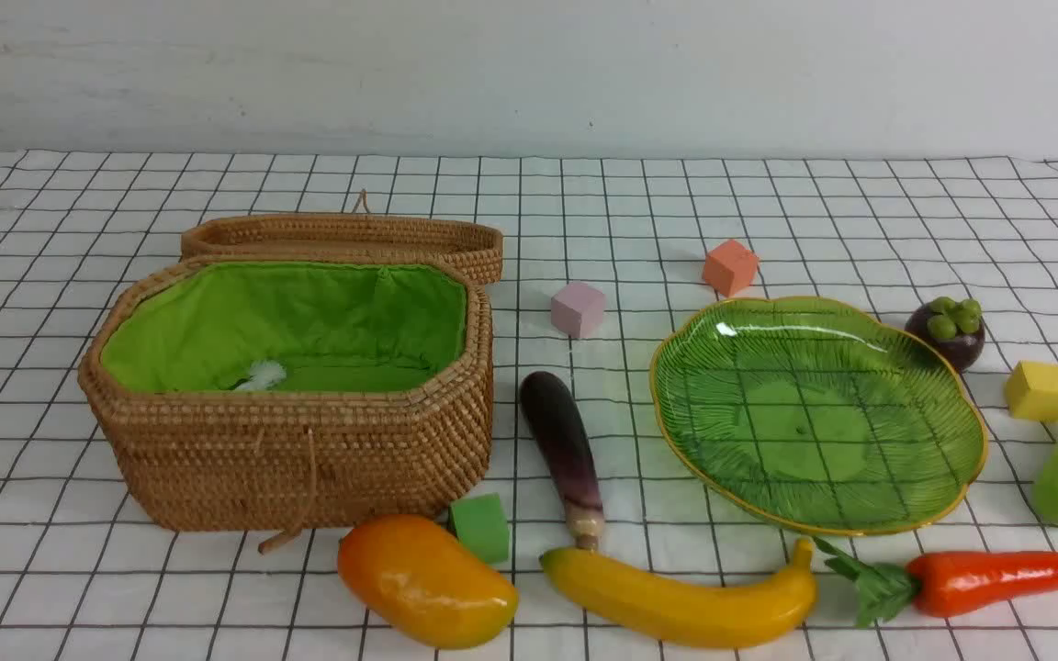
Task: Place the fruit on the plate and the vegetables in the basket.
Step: Grab the mango with your left arm and place it on the right plate
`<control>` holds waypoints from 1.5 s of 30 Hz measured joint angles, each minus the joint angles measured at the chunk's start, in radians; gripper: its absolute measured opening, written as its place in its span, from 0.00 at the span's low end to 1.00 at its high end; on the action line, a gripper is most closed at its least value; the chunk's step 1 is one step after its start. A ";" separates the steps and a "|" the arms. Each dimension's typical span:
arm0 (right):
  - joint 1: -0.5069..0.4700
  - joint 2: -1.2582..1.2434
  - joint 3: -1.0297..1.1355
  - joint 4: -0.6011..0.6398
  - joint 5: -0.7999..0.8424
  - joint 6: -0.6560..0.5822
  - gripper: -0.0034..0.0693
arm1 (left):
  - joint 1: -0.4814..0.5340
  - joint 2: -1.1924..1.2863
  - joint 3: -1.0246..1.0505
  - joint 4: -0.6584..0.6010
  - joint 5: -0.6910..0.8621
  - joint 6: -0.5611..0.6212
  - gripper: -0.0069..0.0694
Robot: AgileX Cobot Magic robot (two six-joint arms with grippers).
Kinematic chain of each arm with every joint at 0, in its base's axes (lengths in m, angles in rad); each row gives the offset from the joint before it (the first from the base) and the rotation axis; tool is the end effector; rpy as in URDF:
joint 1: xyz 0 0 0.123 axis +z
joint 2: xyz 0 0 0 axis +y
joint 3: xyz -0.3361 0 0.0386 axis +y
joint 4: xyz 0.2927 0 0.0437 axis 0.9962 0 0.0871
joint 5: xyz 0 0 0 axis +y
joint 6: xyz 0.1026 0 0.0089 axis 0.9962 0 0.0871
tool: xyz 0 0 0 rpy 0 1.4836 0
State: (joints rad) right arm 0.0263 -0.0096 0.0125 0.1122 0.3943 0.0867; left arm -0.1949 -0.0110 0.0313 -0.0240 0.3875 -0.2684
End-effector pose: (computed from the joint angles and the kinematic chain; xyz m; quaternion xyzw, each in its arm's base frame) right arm 0.0543 0.0059 0.1700 0.0535 0.8053 0.0811 0.5849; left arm 0.0535 -0.0115 0.1631 -0.0361 0.8101 -0.1442 0.5672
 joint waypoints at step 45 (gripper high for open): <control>0.000 0.000 0.000 0.000 0.000 0.000 0.38 | 0.000 0.046 -0.144 -0.493 -0.320 -0.219 0.14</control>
State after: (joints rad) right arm 0.0263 -0.0096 0.0125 0.1122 0.3943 0.0867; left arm -0.1949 0.0354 -0.1125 -0.5170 0.0670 -0.4878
